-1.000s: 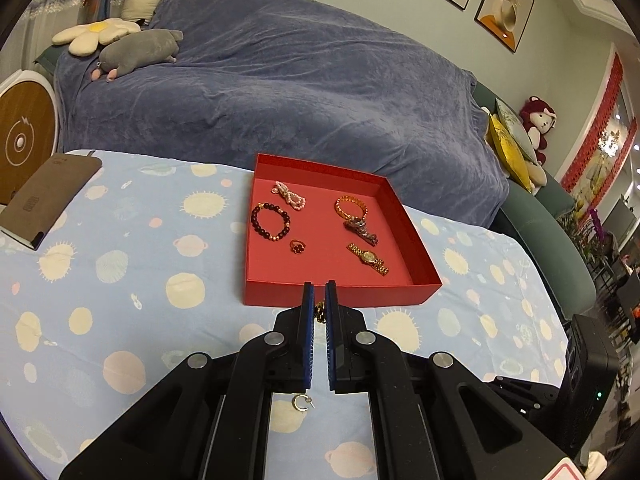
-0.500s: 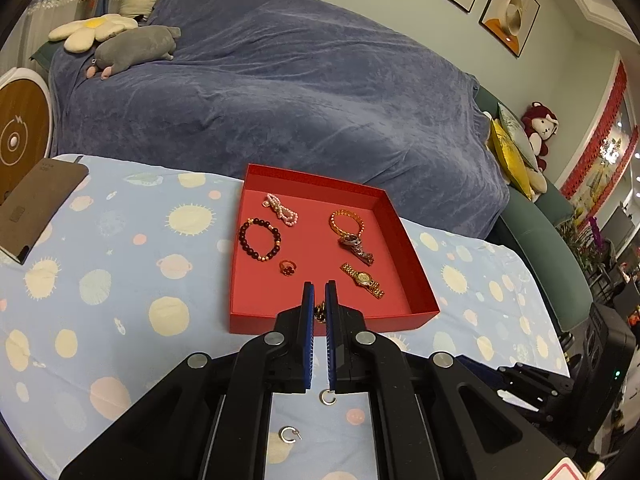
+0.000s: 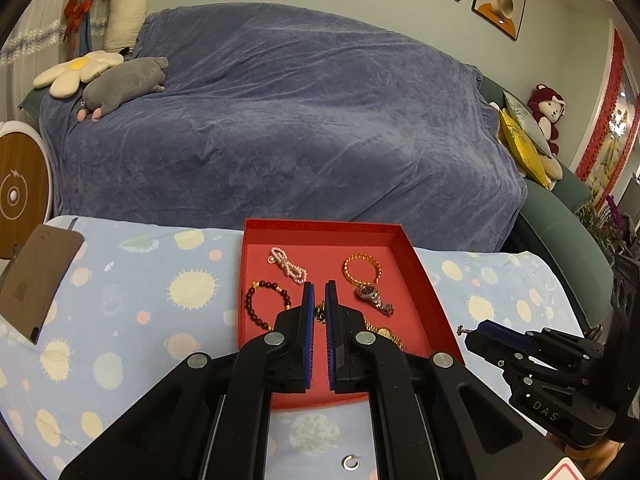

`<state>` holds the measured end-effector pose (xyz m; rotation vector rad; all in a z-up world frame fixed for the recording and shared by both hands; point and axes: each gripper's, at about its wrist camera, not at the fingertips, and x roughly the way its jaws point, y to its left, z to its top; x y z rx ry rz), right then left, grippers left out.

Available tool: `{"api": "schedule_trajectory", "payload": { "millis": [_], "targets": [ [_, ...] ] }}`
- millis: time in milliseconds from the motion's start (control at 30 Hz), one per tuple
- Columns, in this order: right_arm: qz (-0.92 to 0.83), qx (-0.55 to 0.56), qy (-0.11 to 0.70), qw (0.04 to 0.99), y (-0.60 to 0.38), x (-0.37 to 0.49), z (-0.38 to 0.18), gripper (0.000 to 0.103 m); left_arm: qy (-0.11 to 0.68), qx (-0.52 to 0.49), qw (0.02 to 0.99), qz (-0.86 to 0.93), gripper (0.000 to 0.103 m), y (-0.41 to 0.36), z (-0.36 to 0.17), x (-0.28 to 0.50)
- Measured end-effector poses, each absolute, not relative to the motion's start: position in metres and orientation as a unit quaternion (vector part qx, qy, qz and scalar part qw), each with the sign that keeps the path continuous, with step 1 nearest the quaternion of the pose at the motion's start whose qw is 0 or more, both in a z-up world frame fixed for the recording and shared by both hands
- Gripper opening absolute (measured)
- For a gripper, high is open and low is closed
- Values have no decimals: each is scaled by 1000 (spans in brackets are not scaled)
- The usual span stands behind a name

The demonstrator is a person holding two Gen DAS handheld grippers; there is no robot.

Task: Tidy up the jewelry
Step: 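Carry the gold chain into the red box while the right gripper carries the silver ring, then open both grippers and lift them out of the red box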

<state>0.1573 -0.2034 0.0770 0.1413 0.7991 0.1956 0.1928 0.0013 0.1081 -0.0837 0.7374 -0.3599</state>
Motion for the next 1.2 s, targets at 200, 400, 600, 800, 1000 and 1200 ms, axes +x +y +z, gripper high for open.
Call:
{"api": "schedule_trajectory", "payload": {
  "millis": [200, 400, 600, 800, 1000, 1200],
  "targets": [
    [89, 73, 398, 910, -204, 187, 64, 18, 365, -45, 914, -173, 3, -15, 100, 224],
    [90, 78, 429, 895, -203, 214, 29, 18, 407, -45, 898, -162, 3, -31, 63, 258],
    [77, 84, 442, 889, -209, 228, 3, 18, 426, -47, 890, -157, 3, -37, 38, 275],
    [68, 77, 447, 889, -209, 236, -9, 18, 430, -51, 889, -150, 4, -42, 26, 291],
    [70, 70, 448, 888, -207, 240, -16, 18, 435, -45, 887, -146, 5, -44, 18, 299],
    [64, 80, 437, 893, -212, 236, -10, 23, 428, -36, 894, -126, 34, -39, 17, 293]
  ]
}}
